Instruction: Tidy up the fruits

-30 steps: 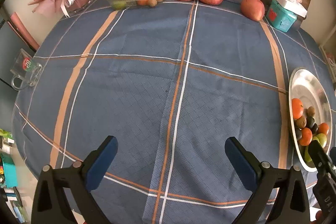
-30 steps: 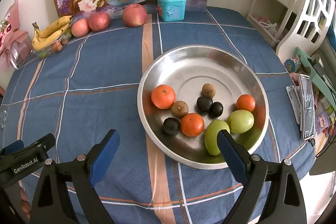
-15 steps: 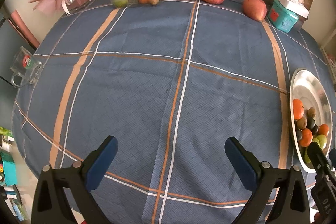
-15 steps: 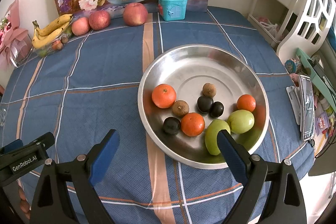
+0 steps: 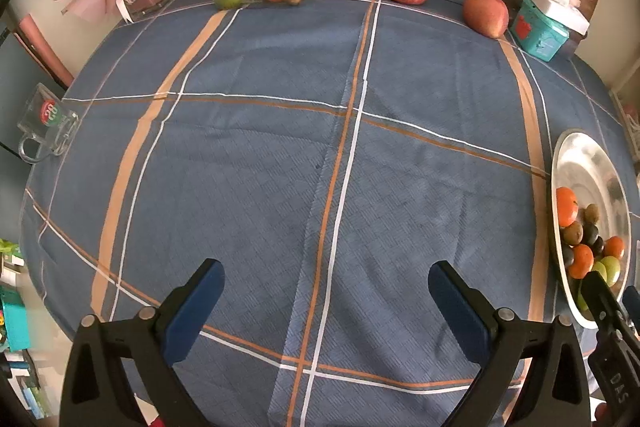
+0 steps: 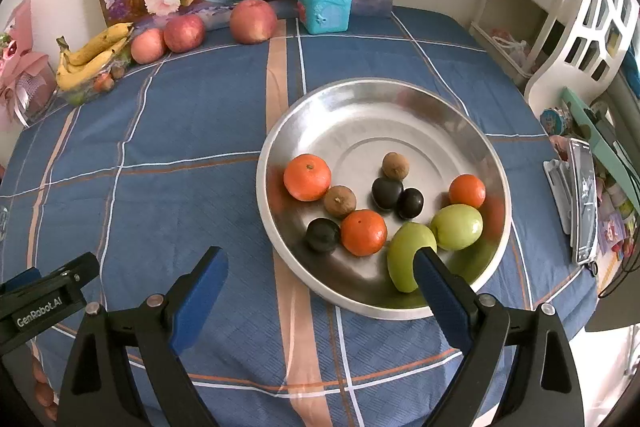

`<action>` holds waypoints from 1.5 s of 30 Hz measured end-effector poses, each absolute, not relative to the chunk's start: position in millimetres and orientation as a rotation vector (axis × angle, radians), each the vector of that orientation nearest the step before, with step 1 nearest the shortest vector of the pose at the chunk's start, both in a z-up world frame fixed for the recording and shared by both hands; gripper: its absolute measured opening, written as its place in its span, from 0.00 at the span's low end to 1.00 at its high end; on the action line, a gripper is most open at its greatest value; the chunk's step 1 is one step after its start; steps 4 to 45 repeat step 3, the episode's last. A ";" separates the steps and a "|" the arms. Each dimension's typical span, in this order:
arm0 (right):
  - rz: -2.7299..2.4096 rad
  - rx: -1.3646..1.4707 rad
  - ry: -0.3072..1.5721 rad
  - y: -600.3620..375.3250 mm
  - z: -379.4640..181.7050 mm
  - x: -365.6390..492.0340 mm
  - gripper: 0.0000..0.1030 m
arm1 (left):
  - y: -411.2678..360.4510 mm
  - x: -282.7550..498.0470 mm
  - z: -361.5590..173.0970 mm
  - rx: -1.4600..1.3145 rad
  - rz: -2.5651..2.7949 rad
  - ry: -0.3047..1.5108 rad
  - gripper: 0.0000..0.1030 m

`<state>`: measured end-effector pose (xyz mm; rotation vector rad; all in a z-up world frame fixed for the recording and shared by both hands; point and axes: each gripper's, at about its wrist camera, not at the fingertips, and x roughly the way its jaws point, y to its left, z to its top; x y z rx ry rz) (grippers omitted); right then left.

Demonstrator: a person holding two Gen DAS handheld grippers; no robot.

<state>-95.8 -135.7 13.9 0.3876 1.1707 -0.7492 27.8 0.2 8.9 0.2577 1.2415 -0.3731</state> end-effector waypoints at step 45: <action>-0.751 0.391 1.172 -136.3 13.7 -96.2 0.91 | -0.1 26.9 9.5 0.265 -0.375 1.237 1.00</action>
